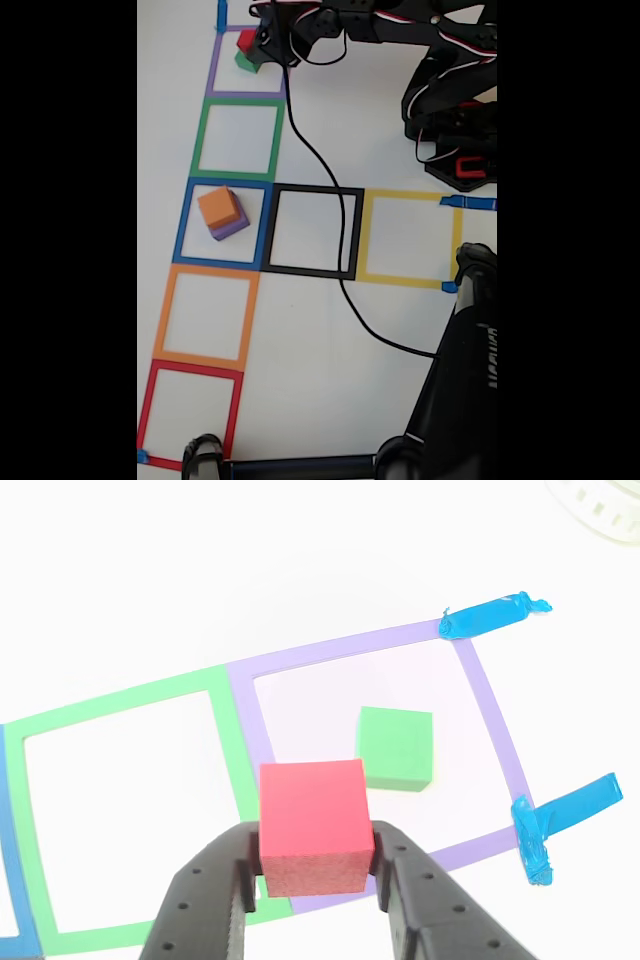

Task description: Tower of hanoi

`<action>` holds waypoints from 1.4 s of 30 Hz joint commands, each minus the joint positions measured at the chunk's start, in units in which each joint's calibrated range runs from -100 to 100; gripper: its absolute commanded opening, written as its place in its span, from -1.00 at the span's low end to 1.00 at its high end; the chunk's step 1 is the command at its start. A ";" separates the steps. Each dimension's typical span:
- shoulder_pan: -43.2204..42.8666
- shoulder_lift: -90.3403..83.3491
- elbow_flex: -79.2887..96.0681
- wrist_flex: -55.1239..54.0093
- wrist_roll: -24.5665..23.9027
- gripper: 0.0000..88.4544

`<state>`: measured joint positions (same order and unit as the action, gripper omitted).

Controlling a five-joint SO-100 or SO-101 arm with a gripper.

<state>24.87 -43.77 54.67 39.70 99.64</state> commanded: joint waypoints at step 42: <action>-21.42 23.14 27.88 -63.43 0.36 -0.89</action>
<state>4.39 -28.49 82.91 -11.41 99.64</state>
